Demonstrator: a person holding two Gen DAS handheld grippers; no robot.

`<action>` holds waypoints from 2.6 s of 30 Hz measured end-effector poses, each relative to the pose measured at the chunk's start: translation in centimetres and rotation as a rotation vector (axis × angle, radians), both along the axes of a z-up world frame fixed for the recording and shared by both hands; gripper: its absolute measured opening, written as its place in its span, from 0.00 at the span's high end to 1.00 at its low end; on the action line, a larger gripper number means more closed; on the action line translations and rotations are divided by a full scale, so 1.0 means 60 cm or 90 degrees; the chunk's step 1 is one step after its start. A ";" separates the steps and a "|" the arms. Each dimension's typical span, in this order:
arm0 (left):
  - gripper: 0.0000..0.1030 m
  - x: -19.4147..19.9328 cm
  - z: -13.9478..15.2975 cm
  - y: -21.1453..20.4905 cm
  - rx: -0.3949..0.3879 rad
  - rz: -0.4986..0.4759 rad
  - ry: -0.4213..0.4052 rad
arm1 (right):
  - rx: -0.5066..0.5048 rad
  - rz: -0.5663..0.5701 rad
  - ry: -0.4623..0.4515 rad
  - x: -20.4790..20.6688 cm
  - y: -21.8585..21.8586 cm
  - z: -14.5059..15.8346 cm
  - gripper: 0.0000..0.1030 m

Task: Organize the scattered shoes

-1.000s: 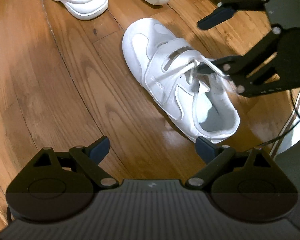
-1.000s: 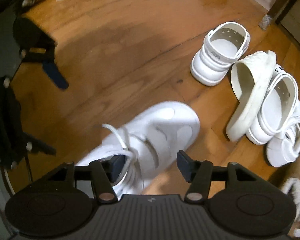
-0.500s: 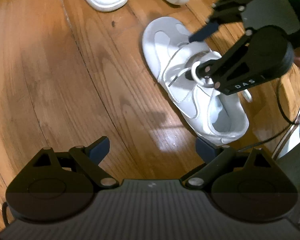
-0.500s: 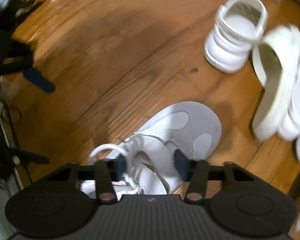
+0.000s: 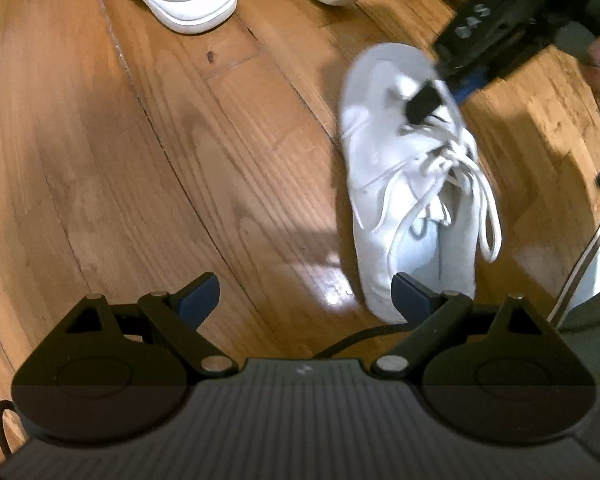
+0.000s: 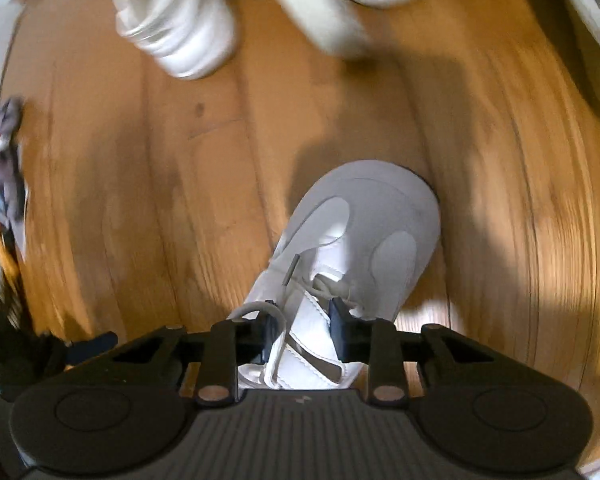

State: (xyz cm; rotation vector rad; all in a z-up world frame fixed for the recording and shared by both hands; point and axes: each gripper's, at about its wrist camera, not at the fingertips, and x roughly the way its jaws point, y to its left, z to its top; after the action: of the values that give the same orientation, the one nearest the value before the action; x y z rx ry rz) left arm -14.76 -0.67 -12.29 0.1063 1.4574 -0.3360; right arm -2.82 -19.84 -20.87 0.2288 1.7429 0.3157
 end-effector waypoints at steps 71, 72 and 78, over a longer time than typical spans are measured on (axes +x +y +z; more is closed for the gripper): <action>0.09 0.038 0.029 -0.066 -0.019 -0.034 0.020 | -0.096 0.106 -0.098 0.008 -0.067 0.083 0.15; 0.09 0.039 0.028 -0.068 -0.015 -0.032 0.020 | -0.114 0.107 -0.101 0.007 -0.065 0.081 0.13; 0.09 0.050 0.030 -0.084 -0.018 -0.034 0.025 | -0.114 0.056 -0.082 0.018 -0.070 0.039 0.02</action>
State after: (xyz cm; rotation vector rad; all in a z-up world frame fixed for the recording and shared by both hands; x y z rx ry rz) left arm -11.76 -5.69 -10.51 0.1169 1.4900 -0.4039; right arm -1.75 -24.04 -18.55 0.0021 1.6454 0.2302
